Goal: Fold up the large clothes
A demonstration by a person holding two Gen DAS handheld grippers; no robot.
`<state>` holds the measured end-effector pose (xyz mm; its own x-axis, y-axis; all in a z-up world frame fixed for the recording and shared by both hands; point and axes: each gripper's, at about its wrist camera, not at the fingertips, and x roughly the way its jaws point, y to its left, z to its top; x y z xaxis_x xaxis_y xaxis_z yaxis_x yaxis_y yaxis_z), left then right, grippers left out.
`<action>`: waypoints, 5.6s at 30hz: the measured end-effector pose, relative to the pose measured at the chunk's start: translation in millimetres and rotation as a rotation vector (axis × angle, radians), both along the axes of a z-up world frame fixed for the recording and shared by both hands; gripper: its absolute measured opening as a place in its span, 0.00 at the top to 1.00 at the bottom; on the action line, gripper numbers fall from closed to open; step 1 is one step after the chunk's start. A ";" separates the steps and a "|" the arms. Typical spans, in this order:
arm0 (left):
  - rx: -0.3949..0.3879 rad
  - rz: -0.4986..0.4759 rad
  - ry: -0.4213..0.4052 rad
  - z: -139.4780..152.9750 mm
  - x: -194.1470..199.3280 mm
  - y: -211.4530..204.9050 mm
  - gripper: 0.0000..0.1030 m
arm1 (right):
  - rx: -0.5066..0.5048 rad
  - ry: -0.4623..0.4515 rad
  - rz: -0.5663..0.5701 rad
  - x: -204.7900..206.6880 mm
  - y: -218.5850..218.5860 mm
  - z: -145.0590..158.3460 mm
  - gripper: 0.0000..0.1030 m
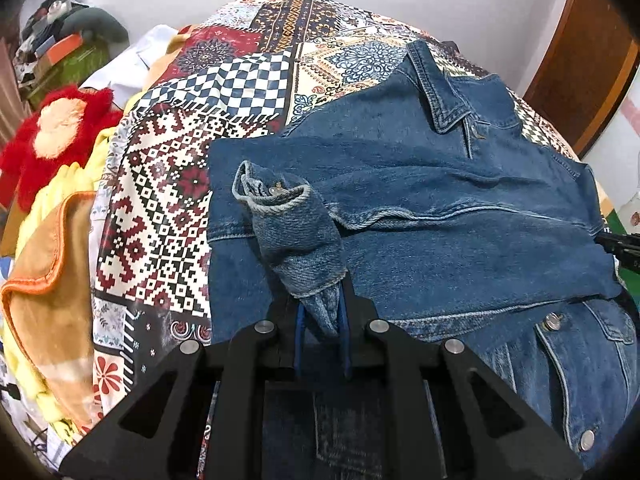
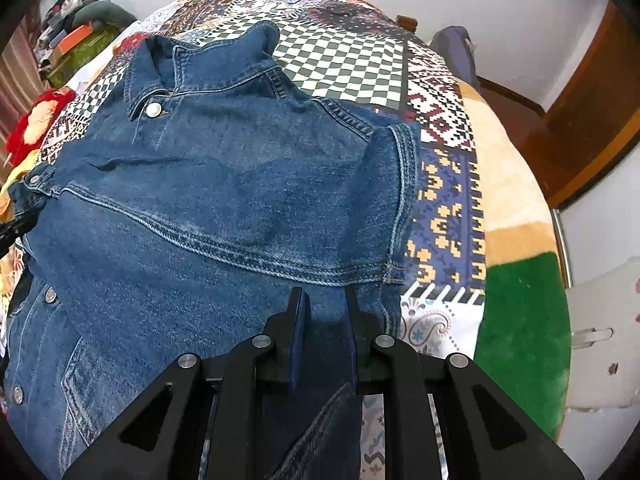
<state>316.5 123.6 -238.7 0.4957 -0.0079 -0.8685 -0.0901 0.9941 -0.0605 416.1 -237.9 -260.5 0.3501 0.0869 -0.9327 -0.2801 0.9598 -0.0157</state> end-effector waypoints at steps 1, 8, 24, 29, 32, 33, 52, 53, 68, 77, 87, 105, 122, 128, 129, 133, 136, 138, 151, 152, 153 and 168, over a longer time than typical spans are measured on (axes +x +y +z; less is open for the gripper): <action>0.003 -0.003 0.001 0.5 -1.6 -1.7 0.85 | -0.007 -0.004 0.000 -2.4 0.0 1.2 0.87; 0.053 0.013 0.031 -7.9 -17.2 2.4 0.60 | -0.093 -0.034 -0.013 -20.7 -4.8 8.2 0.87; 0.145 0.079 0.114 -10.7 -49.6 41.7 0.41 | -0.003 0.024 -0.157 -22.7 -61.4 -8.0 0.06; 0.129 0.115 0.048 17.6 -42.3 55.8 0.33 | 0.131 0.008 -0.157 -13.7 -68.0 18.5 0.06; 0.131 0.125 0.004 33.9 -25.2 60.7 0.22 | 0.185 -0.005 -0.135 -5.6 -60.9 31.1 0.06; 0.123 0.123 -0.004 37.7 -17.3 61.5 0.20 | 0.200 -0.008 -0.130 -0.8 -59.5 33.6 0.06; -0.230 0.189 0.193 -51.0 110.0 107.0 0.20 | 0.428 0.151 -0.255 100.9 -74.2 -11.2 0.20; -0.264 0.190 0.199 -55.8 112.9 108.4 0.22 | 0.435 0.163 -0.250 102.8 -72.6 -14.9 0.23; -0.261 0.150 0.087 -32.2 136.0 101.0 0.90 | 0.217 -0.010 -0.061 137.2 -17.7 6.3 0.87; -0.150 0.177 -0.089 35.5 140.4 120.8 0.91 | 0.139 -0.135 0.014 189.3 24.5 43.9 0.88; -0.037 0.213 0.009 -8.4 171.5 138.1 0.90 | 0.042 -0.133 0.012 237.1 60.6 4.3 0.87; 0.041 0.217 0.102 -44.2 165.9 131.3 0.73 | -0.068 -0.094 -0.067 234.0 23.6 -29.0 0.14; 0.138 0.108 -0.120 96.2 94.2 71.0 0.50 | 0.065 -0.343 0.048 119.1 38.0 141.1 0.13; 0.166 0.061 -0.213 135.9 47.7 38.3 0.27 | 0.140 -0.350 0.087 61.9 32.8 174.0 0.12; 0.162 0.057 -0.222 138.6 39.3 34.8 0.21 | 0.154 -0.343 0.094 51.0 31.2 176.3 0.11; 0.126 0.058 -0.233 141.8 2.9 24.2 0.13 | 0.183 -0.314 0.101 11.5 22.2 172.0 0.11; 0.113 0.055 -0.216 133.6 -22.1 19.7 0.09 | 0.181 -0.280 0.091 -12.7 14.3 160.9 0.11; 0.105 0.052 -0.193 123.8 -38.5 16.7 0.09 | 0.169 -0.249 0.071 -29.6 6.9 148.7 0.11; -0.121 0.220 0.082 13.6 -123.0 34.8 0.09 | 0.218 -0.019 -0.078 -89.9 -46.0 65.6 0.11; -0.139 0.241 0.102 5.7 -128.2 37.5 0.09 | 0.228 0.002 -0.088 -92.3 -48.6 58.5 0.11; -0.151 0.254 0.112 0.7 -132.8 39.4 0.09 | 0.240 0.029 -0.100 -94.9 -50.5 49.6 0.11; -0.481 0.290 0.131 -27.4 -156.0 39.1 0.53 | 0.360 0.056 -0.078 -122.1 -35.5 22.3 0.51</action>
<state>160.5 162.7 -266.0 0.4252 -0.2970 -0.8550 -0.3921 0.7909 -0.4698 294.1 -273.5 -238.2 0.3181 0.3877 -0.8652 -0.1969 0.9197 0.3397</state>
